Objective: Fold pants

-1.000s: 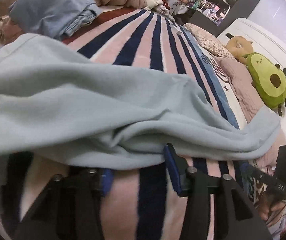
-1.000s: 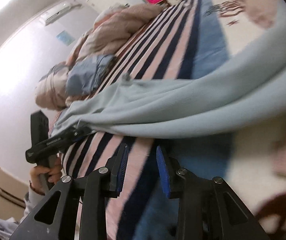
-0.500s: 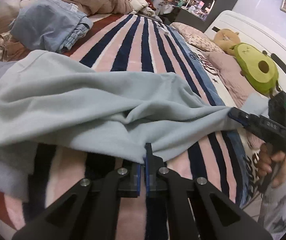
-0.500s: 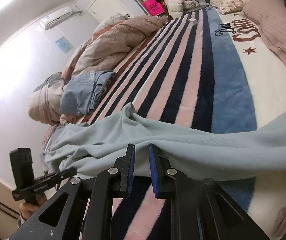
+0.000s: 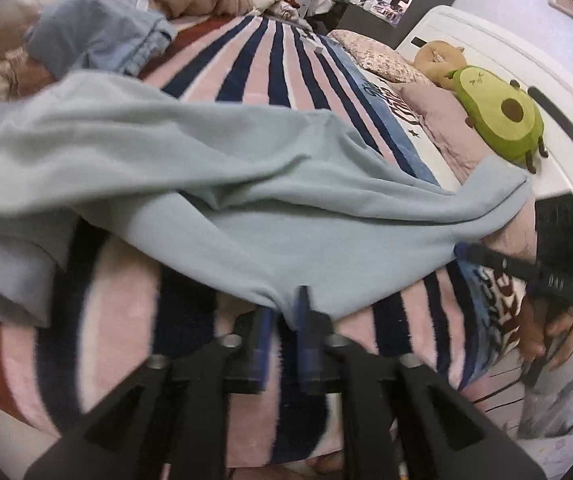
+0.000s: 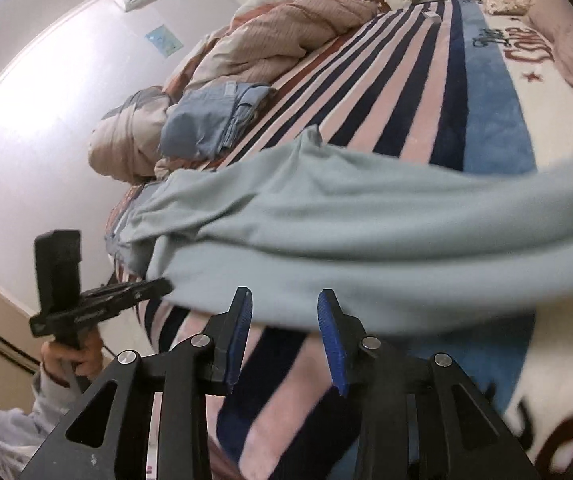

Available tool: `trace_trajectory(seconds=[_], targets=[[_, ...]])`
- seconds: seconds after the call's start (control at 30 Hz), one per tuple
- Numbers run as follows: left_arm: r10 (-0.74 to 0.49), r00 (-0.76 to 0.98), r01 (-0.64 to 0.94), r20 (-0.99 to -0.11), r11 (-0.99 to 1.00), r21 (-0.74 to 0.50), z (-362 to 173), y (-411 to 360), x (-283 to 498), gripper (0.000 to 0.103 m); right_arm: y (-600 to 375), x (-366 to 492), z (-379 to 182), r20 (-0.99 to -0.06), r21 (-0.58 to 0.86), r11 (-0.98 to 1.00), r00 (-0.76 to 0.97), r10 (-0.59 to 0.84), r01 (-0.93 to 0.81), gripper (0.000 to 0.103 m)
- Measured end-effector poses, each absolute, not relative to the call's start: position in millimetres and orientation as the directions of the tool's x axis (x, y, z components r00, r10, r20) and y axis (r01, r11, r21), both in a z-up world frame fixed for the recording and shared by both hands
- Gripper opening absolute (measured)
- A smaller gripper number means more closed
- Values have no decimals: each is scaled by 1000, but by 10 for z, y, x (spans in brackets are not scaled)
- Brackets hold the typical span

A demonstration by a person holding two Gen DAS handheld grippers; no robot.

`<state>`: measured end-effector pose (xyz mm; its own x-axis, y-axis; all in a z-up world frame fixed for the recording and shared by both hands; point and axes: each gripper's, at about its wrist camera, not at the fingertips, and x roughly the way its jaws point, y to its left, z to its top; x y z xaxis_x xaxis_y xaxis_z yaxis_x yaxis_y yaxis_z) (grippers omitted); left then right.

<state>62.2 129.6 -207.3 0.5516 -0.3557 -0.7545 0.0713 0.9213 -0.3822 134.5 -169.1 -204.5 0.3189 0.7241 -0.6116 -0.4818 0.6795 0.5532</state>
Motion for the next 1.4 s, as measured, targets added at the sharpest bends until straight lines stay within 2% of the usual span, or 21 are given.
trace_trajectory(seconds=[0.03,0.07,0.13,0.4,0.47,0.53,0.57,0.7,0.83,0.9,1.0,1.13,1.27,1.3,1.33,1.37,1.4], targets=[[-390,549,78,-739,904,-420,-2093,1273,622,46,-1732,1298,-2065,-604,564,677,323,729,-473,31],[-405,550,85,-730,897,-434,-2097,1243,618,51,-1776,1263,-2078,-597,571,676,330,731,-465,32],[-429,536,109,-727,889,-444,-2134,1109,637,52,-1864,1220,-2103,-598,568,690,351,720,-449,39],[-467,553,81,-690,854,-514,-2256,659,1132,52,-2284,1162,-2164,-599,573,731,419,683,-372,39],[-475,556,81,-683,848,-524,-2253,553,1264,40,-2418,1162,-2166,-597,571,744,446,666,-347,39],[-497,538,89,-681,836,-541,-2264,488,1332,8,-2568,1161,-2169,-597,568,758,473,648,-321,39],[-512,531,91,-675,826,-556,-2259,471,1344,6,-2645,1164,-2170,-599,564,766,487,636,-309,39],[-533,547,132,-645,817,-562,-2065,464,1194,3,-2863,1201,-2177,-610,536,795,520,598,-285,43],[-560,554,136,-616,791,-596,-1888,576,1060,3,-2918,1245,-2218,-593,551,770,498,633,-322,49],[-571,544,132,-615,782,-609,-1837,602,1032,3,-2888,1251,-2223,-597,539,771,493,633,-339,49],[-596,527,138,-605,763,-631,-1794,619,1019,3,-2853,1293,-2214,-577,548,756,492,652,-360,59],[-586,528,139,-615,774,-618,-1781,633,1025,3,-2813,1472,-2182,-567,525,763,514,644,-377,66],[-576,522,155,-629,789,-594,-1792,616,980,3,-2854,1663,-2122,-545,541,761,539,642,-359,67],[-576,516,154,-634,790,-593,-1818,621,964,3,-2858,1666,-2096,-531,552,748,536,657,-370,64],[-580,509,153,-637,789,-596,-1850,638,943,3,-2845,1640,-2053,-517,558,729,521,679,-396,49],[-583,498,152,-642,788,-597,-1887,637,922,3,-2839,1603,-2021,-511,553,723,517,687,-414,39],[-586,482,154,-651,788,-596,-1941,624,894,3,-2848,1527,-1974,-504,536,726,526,685,-431,24]])
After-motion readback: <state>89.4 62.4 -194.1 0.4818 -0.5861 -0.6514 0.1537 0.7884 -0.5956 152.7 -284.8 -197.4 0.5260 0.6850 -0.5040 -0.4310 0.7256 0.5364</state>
